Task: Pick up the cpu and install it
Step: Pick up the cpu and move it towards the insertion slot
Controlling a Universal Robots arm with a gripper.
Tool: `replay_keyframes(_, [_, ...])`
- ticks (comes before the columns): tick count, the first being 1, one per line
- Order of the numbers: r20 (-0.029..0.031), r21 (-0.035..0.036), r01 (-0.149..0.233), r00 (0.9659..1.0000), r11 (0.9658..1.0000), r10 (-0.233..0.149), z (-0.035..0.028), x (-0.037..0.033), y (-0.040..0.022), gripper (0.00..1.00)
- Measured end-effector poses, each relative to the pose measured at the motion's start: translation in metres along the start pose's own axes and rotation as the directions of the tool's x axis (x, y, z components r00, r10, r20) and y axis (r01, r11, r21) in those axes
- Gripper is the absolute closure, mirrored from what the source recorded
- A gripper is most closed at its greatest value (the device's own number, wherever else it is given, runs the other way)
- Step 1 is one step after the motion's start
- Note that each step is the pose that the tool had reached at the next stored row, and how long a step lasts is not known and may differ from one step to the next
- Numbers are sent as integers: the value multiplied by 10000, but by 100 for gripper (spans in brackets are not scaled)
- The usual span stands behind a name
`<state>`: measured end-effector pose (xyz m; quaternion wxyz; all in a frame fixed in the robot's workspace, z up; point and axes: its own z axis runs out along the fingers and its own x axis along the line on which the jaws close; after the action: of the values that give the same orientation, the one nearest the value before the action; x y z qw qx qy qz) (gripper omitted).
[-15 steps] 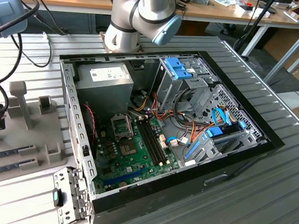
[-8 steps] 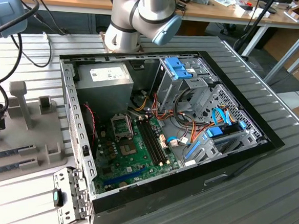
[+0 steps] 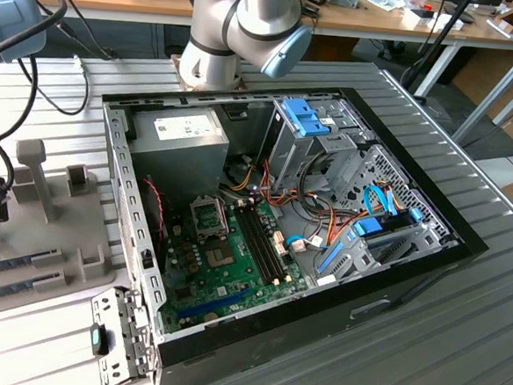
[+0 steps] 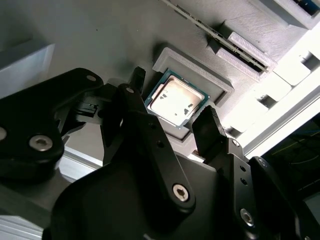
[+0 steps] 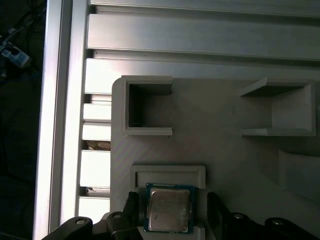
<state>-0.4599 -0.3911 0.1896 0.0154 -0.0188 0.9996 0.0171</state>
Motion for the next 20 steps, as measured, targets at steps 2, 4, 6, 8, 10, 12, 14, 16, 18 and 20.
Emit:
replay_keyframes(2, [0, 0, -1, 10000, 10000, 1, 0, 0, 0, 35])
replay_keyframes(4, [-1, 0, 0, 10000, 10000, 0, 0, 1, 0, 35])
replay_keyframes(6, [0, 0, 0, 10000, 10000, 0, 0, 1, 0, 35])
replay_keyframes(8, [-1, 0, -1, 10000, 10000, 1, 0, 1, 0, 43])
replay_keyframes(10, [0, 0, -1, 10000, 10000, 1, 0, 1, 0, 53])
replay_keyframes(12, [0, 0, 0, 10000, 10000, 0, 0, 1, 0, 53])
replay_keyframes(14, [0, 0, 0, 10000, 10000, 0, 0, 2, 0, 53])
replay_keyframes(16, [0, 0, -1, 10000, 10000, 1, 0, 2, 0, 53])
replay_keyframes(18, [0, 0, 0, 10000, 10000, 0, 0, 2, 0, 53])
replay_keyframes(20, [0, 0, 0, 10000, 10000, 0, 0, 2, 0, 53])
